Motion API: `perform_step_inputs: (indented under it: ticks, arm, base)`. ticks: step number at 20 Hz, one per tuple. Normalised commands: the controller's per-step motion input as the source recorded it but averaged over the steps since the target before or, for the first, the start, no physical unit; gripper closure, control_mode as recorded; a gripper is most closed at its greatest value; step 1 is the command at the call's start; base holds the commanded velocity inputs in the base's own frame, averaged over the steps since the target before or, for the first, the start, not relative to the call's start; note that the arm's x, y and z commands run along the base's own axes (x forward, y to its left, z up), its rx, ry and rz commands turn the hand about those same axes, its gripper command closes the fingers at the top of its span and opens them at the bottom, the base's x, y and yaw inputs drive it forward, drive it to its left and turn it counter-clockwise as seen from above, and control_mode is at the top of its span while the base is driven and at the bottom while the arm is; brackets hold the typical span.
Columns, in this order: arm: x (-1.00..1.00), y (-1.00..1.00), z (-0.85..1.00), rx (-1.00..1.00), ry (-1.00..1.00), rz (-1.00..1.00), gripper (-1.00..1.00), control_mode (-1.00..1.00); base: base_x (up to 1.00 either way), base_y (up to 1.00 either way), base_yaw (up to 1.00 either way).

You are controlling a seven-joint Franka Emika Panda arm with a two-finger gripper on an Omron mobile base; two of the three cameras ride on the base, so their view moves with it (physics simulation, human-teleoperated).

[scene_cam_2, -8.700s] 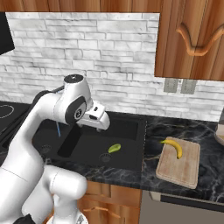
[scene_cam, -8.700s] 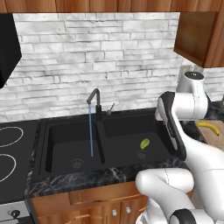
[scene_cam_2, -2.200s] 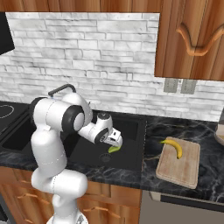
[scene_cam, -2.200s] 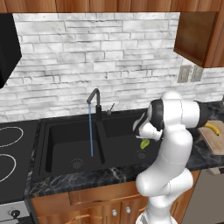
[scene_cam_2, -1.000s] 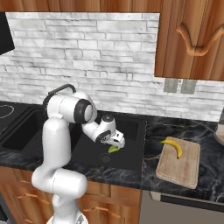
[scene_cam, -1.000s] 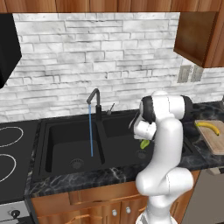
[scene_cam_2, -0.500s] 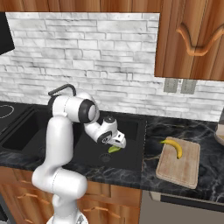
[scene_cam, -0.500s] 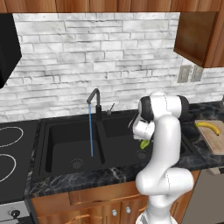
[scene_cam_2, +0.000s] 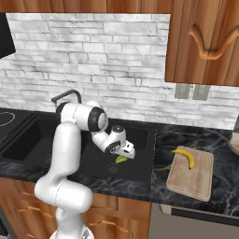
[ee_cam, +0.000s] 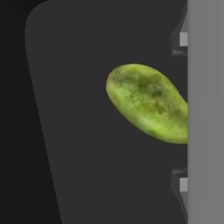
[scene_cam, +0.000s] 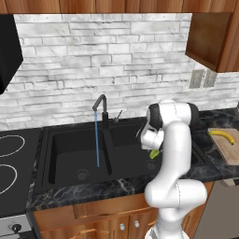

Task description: Pick the mango, banana from the sink and place them on the cutting board to airdry. Then turn off the sink faucet.

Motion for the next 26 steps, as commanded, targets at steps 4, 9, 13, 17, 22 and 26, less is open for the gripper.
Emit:
perform_step_inputs:
  ticks: [4,9,13,17,22,26]
  arm:
    - [0.12,-0.01,-0.18,0.0,0.0,0.0,-1.0,-1.0]
    - [0.1,-0.01,-0.18,0.0,0.0,0.0,-1.0,-1.0]
    - [0.12,0.0,-0.18,0.0,0.0,0.0,-1.0,-1.0]
    - [0.11,0.0,-0.16,0.0,0.0,0.0,-1.0,-1.0]
    - [0.06,0.0,-0.15,0.0,0.0,0.0,1.0,-1.0]
    - [0.0,0.0,-0.12,0.0,0.0,0.0,1.0,-1.0]
  base:
    - [0.0,0.0,0.0]
    - [0.0,0.0,0.0]
    - [0.0,0.0,0.0]
    - [0.0,0.0,0.0]
    - [0.0,0.0,0.0]
    - [0.0,0.0,0.0]
